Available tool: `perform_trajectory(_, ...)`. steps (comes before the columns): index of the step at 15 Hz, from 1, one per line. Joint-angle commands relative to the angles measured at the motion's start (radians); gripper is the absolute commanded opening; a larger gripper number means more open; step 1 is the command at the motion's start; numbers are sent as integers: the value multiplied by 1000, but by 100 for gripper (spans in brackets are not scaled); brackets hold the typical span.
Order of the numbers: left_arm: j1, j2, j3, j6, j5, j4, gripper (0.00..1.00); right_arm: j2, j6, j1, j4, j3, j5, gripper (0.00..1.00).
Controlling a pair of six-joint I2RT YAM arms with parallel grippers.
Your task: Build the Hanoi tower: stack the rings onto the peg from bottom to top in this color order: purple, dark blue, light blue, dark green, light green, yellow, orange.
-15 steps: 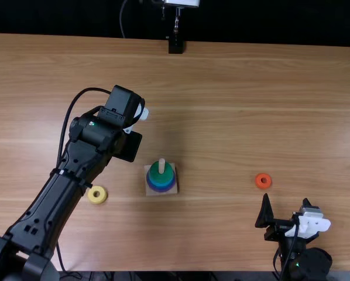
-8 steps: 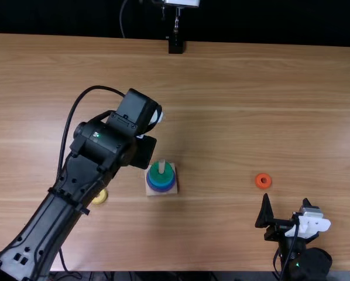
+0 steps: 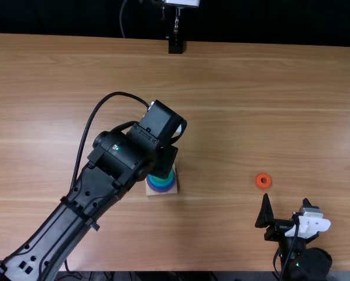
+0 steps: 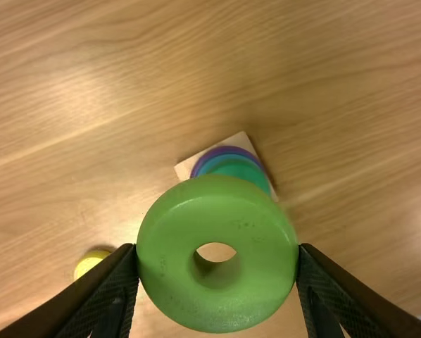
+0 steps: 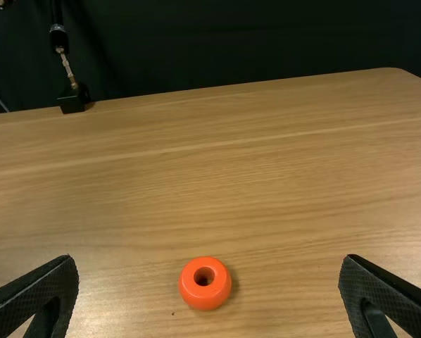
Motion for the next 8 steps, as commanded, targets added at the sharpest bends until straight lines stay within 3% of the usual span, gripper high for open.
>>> perform_trajectory(1,-9,-15,30,-18,-2,-8,0,-13,3,-7,-77,-72,12,100)
perform_trajectory(8,-37,14,30,-18,-2,-12,0,-13,3,-7,-77,-72,12,100)
